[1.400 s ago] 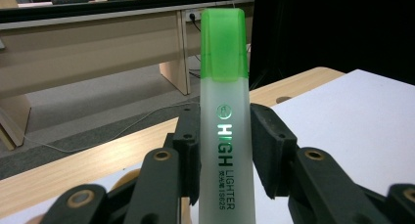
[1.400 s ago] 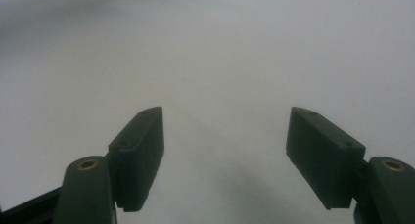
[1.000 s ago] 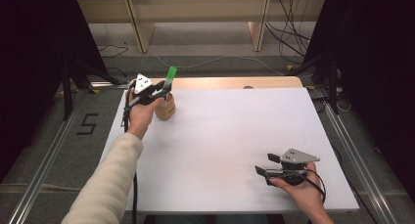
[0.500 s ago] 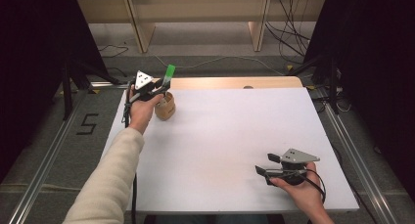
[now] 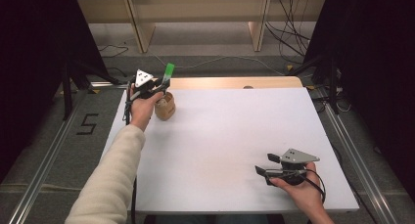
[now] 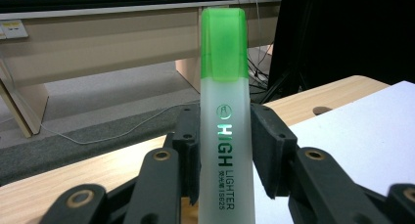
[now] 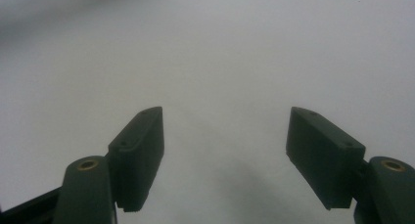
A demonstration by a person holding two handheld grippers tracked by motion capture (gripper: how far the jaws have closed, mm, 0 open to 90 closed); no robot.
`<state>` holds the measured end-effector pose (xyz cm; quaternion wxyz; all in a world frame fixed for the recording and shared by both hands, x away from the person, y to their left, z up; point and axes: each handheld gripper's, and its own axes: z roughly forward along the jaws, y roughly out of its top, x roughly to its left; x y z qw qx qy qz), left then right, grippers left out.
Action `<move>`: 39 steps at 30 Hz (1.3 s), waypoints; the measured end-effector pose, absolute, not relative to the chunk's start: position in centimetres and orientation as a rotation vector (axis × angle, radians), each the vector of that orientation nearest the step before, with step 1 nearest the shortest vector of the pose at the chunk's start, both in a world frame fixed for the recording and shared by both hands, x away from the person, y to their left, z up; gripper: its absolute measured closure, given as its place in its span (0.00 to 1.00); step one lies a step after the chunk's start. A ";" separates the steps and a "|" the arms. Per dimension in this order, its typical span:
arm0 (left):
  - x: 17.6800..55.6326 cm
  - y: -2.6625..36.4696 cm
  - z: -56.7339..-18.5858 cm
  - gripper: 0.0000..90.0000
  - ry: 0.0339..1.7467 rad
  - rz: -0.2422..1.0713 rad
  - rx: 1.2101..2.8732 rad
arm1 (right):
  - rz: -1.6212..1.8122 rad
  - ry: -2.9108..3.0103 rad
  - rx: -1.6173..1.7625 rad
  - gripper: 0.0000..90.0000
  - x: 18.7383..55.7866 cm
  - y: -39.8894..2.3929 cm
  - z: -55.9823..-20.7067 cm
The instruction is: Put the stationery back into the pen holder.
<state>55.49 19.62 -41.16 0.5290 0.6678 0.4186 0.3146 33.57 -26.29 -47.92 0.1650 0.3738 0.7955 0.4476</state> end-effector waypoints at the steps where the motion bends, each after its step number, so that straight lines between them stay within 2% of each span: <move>1: 55.6 19.6 -41.2 0.74 1.001 0.753 1.594 | 1.276 2.266 1.066 0.34 33.6 -26.3 -47.9; 39: 57.5 20.3 -43.0 0.74 1.059 0.742 1.610 | 1.279 2.266 1.063 0.34 33.7 -26.3 -48.0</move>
